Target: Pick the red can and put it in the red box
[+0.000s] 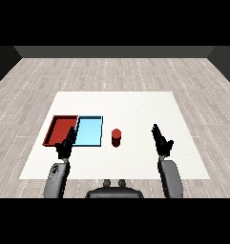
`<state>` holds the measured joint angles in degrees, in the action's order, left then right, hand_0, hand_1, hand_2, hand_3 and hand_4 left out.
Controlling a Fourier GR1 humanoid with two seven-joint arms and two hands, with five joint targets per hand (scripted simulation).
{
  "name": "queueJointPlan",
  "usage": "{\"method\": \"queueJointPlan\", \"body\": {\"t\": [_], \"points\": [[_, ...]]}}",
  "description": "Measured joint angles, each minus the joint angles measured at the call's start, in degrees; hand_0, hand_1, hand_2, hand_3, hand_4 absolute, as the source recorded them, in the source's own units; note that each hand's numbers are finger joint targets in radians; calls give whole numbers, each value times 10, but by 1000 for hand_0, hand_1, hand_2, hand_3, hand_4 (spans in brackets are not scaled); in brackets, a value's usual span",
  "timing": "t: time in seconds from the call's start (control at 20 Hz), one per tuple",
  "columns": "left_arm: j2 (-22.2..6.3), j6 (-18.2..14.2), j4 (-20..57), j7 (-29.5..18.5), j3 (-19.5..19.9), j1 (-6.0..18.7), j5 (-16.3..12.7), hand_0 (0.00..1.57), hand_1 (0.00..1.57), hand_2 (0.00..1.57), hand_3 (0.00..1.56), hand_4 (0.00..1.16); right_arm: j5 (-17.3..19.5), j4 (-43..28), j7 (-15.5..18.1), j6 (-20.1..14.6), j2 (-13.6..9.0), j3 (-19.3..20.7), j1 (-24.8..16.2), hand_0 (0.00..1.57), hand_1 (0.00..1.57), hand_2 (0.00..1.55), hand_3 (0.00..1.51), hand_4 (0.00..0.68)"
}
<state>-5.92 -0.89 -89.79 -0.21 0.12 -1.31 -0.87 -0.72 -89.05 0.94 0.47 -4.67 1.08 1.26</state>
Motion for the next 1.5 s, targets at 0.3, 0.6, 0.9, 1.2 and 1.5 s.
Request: {"method": "queueJointPlan", "body": {"t": [0.3,0.6,0.9,1.2,1.5], "points": [[8,10,-7,15,2,15,-1,0,0,0,0,0,3,-20,-2,18,0,-5,-28,0,0,0,0,0],[24,16,-39,-134,12,35,-9,0,0,0,0,0,-24,-50,125,52,10,-4,-35,0,0,0,0,0],[32,32,-9,-230,17,23,-12,0,0,0,0,0,-26,-35,191,67,12,3,-42,0,0,0,0,0],[33,30,-29,-236,12,6,-3,0,0,0,0,0,-18,-39,198,65,19,-2,-41,0,0,0,0,0],[41,15,-7,-237,12,32,6,0,0,0,0,0,-9,-31,204,66,22,-8,-41,0,0,0,0,0]]}}
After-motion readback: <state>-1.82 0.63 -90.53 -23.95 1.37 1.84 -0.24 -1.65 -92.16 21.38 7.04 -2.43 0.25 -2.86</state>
